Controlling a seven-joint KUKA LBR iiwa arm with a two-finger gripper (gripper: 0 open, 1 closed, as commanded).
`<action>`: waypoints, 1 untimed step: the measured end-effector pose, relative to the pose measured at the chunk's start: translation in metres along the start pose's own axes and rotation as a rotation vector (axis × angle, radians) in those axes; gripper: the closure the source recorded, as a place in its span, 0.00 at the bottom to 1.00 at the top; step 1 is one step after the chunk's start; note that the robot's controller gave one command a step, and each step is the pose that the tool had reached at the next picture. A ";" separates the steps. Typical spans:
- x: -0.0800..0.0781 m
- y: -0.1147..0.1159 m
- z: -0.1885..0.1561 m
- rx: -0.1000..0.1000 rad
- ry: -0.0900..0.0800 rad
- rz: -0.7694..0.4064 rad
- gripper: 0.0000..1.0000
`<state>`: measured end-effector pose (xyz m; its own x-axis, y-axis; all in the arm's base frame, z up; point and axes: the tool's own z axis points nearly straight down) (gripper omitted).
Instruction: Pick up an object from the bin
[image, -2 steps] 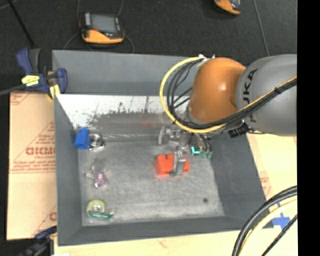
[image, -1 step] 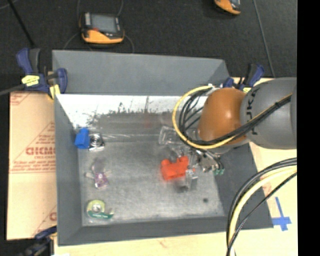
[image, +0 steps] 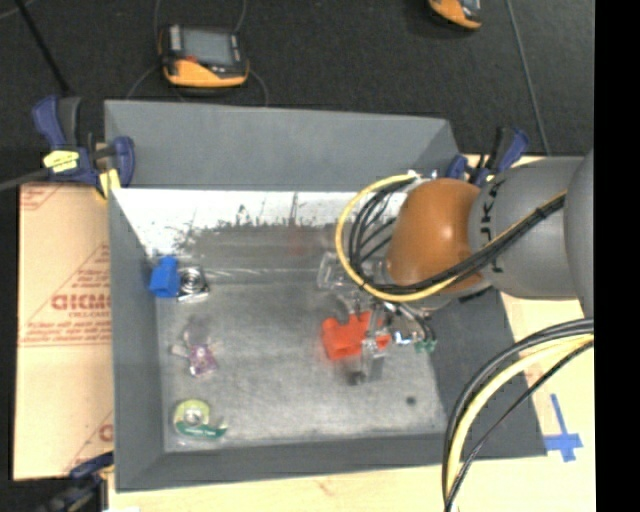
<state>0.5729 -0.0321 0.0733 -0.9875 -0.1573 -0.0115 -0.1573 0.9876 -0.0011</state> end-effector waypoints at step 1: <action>-0.001 0.000 -0.002 0.001 -0.002 0.001 1.00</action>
Offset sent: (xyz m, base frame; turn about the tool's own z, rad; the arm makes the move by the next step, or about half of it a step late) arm 0.0000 0.0000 0.0000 0.0000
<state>0.5737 -0.0322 0.0752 -0.9876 -0.1565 -0.0140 -0.1565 0.9877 -0.0016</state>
